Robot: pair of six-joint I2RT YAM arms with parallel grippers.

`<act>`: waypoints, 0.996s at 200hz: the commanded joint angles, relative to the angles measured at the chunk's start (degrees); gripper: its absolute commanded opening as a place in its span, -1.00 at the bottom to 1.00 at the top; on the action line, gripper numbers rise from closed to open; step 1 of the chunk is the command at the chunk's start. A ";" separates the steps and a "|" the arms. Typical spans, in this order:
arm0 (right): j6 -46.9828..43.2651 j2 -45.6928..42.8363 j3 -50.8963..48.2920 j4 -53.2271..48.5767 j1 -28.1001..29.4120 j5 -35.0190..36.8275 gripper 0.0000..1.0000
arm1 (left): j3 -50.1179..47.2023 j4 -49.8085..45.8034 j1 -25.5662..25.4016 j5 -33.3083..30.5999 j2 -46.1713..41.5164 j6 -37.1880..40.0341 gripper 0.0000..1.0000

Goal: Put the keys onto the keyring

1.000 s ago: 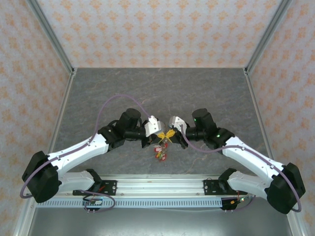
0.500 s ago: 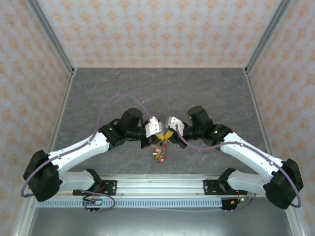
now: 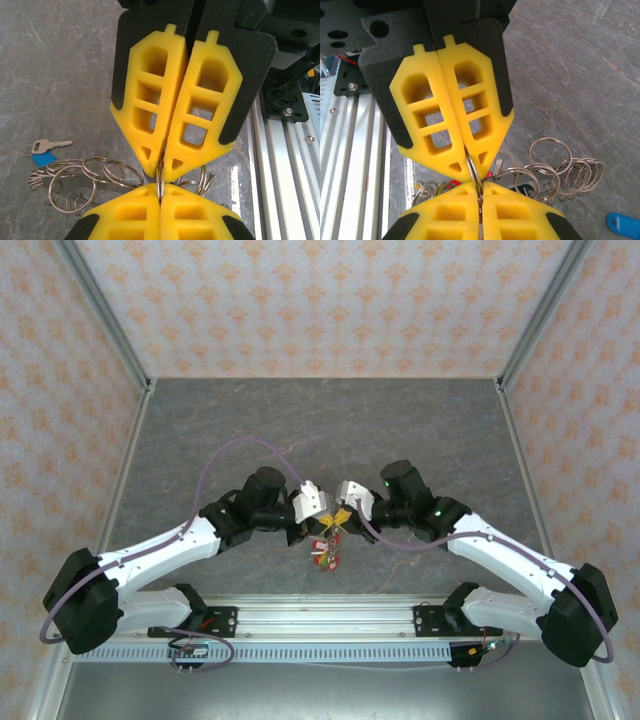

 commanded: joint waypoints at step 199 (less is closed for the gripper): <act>-0.67 -0.25 2.64 0.64 -3.35 -6.91 -1.00 | 8.38 -9.11 -0.41 1.54 4.04 6.61 -0.70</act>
